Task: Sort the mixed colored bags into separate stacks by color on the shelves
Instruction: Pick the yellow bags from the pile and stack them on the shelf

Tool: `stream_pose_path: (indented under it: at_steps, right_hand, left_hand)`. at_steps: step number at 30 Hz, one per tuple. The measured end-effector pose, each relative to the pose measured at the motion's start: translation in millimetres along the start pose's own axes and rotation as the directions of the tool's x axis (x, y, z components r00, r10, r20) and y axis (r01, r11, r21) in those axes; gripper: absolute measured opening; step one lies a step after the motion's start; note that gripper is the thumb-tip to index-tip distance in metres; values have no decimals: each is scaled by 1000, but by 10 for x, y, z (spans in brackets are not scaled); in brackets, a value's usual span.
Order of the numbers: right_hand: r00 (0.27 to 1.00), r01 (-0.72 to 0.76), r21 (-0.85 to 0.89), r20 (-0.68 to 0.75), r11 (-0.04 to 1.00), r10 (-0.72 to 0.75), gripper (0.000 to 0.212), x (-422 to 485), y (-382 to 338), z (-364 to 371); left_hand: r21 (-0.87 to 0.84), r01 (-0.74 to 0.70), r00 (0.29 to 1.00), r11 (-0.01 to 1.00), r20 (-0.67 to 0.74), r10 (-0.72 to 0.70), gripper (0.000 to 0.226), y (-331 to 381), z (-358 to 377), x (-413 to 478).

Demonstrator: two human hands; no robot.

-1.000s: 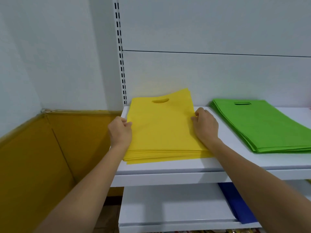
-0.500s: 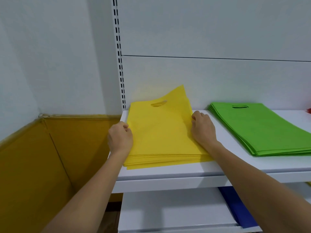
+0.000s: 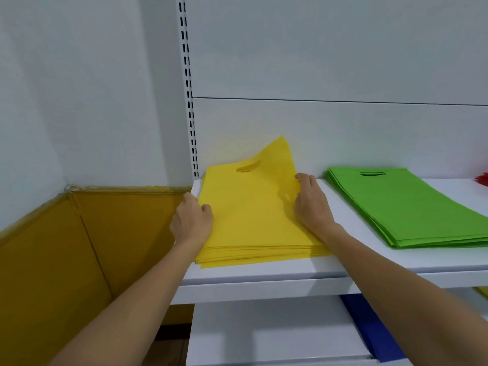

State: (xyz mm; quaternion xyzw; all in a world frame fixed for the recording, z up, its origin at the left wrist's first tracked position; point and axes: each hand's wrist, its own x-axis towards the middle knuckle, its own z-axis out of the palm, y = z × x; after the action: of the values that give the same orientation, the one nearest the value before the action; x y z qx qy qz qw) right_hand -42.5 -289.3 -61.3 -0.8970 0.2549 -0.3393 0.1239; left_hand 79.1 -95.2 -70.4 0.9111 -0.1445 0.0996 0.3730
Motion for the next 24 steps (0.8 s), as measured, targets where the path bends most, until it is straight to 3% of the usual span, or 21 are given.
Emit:
stream_pose_path:
  at_steps: [3,7,11,19,24]
  right_hand:
    - [997,-49,71,63,996,44,55,60,13,-51]
    - [960,-276,262,127,925,251,39,189,-31,-180]
    - [953,-301,224,115,927,281,40,180,-44,-211]
    - [929,-370,102,56,923,366,38,53,-42,-226]
    - [952,-303,63,68,951,299,35,-19,49,-199]
  left_hand:
    - [-46,-92,993,995,69,95,28,-32,-43,55]
    - [-182,-94,988,979,101,113,27,-98,-130,142]
    - [-202,-84,986,976,125,111,22,-122,-206,95]
    - [-170,-248,961,954,85,265,24,-98,-269,-7]
    - [-118,-229,960,966,133,244,26,-142,-179,-46]
